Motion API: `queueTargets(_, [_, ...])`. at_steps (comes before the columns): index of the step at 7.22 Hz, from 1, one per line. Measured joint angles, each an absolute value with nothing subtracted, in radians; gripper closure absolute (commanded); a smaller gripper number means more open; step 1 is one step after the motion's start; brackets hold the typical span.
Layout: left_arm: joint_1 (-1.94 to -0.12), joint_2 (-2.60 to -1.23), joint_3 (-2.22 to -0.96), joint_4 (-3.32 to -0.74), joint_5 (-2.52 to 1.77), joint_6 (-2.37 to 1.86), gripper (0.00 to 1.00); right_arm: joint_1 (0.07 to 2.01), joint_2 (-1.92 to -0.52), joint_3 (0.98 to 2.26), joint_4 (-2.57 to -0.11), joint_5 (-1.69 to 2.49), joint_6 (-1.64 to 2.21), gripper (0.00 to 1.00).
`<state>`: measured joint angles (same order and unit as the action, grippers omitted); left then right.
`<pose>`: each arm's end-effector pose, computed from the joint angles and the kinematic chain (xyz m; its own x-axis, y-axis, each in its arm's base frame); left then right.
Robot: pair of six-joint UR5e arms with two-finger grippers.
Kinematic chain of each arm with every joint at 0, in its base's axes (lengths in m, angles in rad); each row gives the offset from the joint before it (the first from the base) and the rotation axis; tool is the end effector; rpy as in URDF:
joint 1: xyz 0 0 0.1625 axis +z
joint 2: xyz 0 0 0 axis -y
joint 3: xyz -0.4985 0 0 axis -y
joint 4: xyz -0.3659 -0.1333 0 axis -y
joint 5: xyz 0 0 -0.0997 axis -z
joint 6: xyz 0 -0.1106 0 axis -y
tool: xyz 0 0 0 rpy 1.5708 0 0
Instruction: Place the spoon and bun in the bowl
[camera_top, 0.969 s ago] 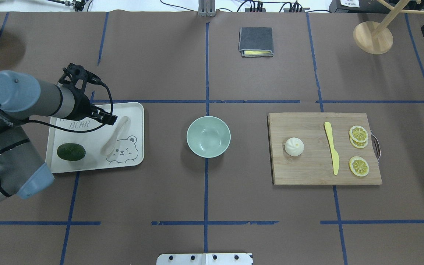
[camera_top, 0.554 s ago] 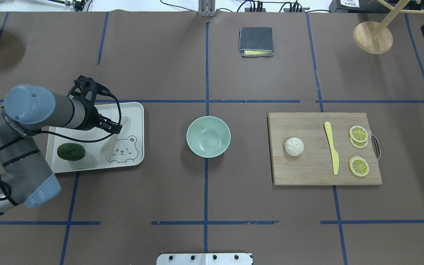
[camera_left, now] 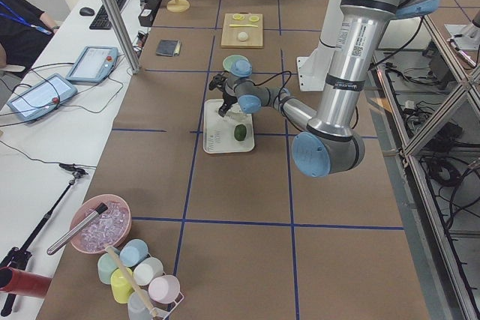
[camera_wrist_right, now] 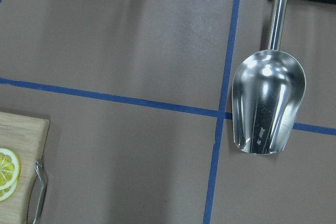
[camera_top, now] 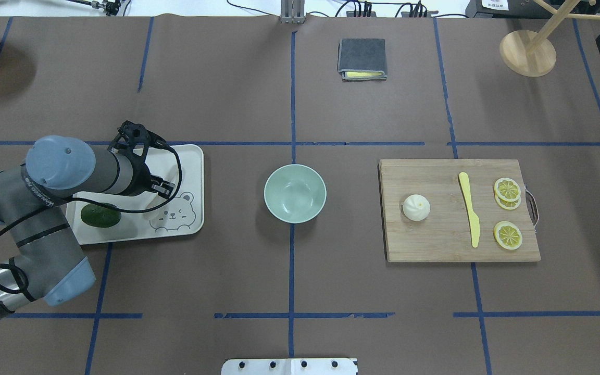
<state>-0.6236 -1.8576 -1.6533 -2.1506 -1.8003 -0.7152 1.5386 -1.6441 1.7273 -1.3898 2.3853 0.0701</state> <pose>0.4465 -0.4544 0.4902 0.6260 0.4553 -0.6331 -0.0825 0.8460 0.5268 0.0385 -0.4457 0.6765 0.6803 -0.1438 0.7187 -0.0166 0.9773 0.2113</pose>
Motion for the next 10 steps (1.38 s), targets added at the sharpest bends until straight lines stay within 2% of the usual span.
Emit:
queueTargets(4, [-0.628,-1.865,-1.691,-2.152,-1.8,-0.79,1.0,1.538,-1.644,1.728,-1.39,2.385,0.07,0.0])
queueTargets(6, [-0.637,-1.903,-1.728,-2.145,-1.763,-1.139,1.0,1.538,-1.644,1.727,-1.39,2.385,0.071,0.0])
queueTargets(10, [-0.554,-2.183,-1.707,-1.768,-1.62,-1.631,1.0,1.538,-1.643,1.727,-1.39,2.386,0.072,0.0])
